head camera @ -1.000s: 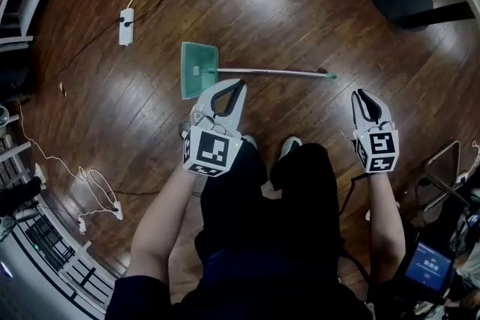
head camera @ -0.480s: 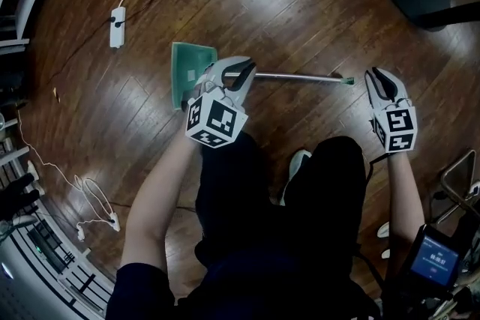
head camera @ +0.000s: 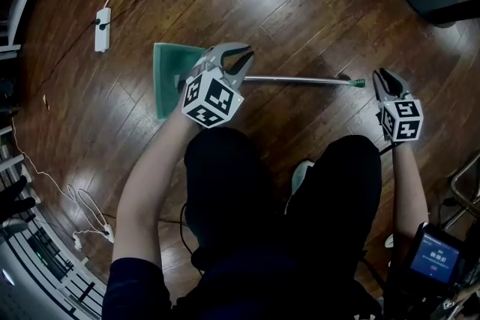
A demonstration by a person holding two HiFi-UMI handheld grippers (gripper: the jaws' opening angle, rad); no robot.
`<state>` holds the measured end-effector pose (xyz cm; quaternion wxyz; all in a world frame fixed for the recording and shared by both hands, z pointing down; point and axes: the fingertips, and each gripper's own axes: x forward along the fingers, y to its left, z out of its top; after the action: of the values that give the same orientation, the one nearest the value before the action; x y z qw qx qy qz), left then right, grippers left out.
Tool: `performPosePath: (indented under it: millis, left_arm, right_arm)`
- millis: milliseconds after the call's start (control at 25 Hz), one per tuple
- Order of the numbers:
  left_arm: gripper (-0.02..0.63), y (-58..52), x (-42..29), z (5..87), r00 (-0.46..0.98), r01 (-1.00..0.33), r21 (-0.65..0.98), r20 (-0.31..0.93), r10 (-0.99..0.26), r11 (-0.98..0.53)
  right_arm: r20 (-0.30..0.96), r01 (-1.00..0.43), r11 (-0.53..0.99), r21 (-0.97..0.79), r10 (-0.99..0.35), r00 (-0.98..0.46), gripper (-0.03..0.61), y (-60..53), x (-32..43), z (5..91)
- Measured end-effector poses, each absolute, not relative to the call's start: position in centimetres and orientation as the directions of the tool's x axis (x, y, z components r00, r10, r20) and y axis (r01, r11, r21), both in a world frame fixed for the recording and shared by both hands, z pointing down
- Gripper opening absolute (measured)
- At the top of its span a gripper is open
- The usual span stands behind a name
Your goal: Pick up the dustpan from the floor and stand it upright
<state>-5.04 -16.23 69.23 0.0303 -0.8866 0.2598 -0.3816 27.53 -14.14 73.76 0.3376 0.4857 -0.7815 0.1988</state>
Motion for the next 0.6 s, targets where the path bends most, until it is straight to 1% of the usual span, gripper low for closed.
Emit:
performPosePath:
  millis: [120, 240, 600]
  left_arm:
    - [0.046, -15.4, -4.6, 71.3, 0.581, -0.411, -0.224, 0.682, -0.444, -0.884]
    - [0.05, -14.3, -4.0, 73.0, 0.585, -0.354, -0.215, 0.709, -0.395, -0.91]
    - [0.051, -13.4, -1.4, 75.2, 0.59, -0.226, -0.215, 0.746, -0.309, -0.95]
  right_arm:
    - [0.748, -0.893, 0.449, 0.017, -0.598, -0.287, 0.083, -13.4, 27.9, 76.6]
    - [0.768, -0.898, 0.439, 0.007, -0.578, -0.277, 0.092, -12.9, 28.2, 78.6]
    - [0.786, -0.907, 0.421, -0.002, -0.56, -0.261, 0.11, -13.1, 28.3, 81.3]
